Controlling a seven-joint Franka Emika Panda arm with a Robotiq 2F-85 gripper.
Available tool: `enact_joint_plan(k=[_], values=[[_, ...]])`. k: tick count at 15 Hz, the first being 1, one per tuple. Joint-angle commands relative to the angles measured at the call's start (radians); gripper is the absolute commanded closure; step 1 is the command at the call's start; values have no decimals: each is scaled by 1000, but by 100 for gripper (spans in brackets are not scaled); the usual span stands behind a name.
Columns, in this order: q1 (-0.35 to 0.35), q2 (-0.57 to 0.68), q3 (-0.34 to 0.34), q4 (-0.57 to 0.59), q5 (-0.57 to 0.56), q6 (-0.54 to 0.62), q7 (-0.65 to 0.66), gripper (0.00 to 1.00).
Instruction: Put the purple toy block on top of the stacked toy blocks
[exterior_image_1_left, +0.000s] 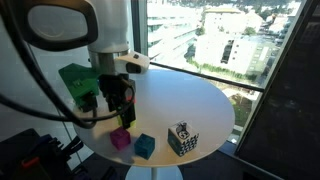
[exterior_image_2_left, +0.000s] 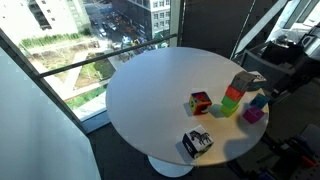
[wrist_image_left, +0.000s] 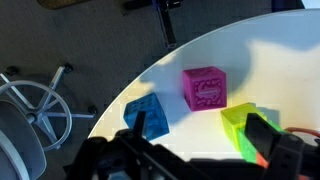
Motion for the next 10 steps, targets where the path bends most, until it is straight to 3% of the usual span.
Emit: enact_joint_plan(k=[1,10], values=[[-3,3,8,1,5,0,2,0],[22,67,56,0,11,29,68,0]])
